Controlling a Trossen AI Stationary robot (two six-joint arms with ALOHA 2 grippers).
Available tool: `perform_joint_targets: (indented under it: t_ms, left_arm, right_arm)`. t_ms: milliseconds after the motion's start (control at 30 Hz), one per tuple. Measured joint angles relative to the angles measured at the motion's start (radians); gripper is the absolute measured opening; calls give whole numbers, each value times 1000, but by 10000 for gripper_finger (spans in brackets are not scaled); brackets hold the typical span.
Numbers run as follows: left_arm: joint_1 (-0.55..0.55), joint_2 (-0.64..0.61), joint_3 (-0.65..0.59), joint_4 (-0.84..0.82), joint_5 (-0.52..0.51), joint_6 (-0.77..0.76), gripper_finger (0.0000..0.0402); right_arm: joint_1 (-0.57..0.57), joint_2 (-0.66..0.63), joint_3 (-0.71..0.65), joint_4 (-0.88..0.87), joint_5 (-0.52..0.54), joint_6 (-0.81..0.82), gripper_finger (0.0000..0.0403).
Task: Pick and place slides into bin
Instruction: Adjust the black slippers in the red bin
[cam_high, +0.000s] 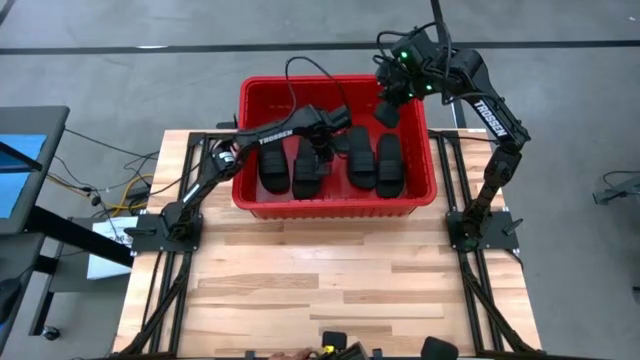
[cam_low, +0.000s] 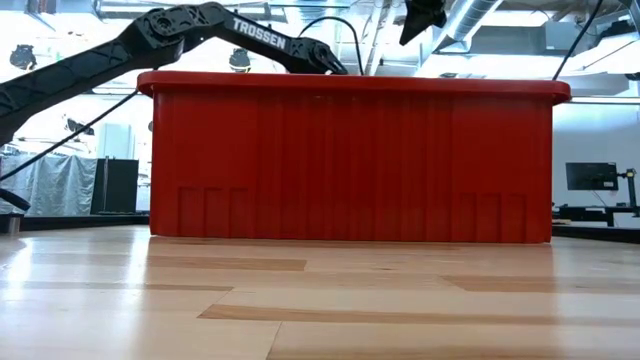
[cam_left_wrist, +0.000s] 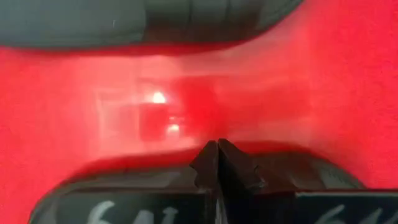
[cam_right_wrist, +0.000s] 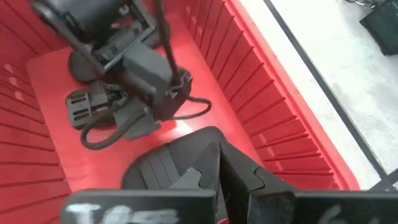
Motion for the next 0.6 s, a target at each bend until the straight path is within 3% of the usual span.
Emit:
perform_joint_targets:
  t_ms: [600]
  left_arm:
    - [15,12,-58,-25,-14,2,0]
  right_arm:
    - [-26,0,0,-5,0,-8,0]
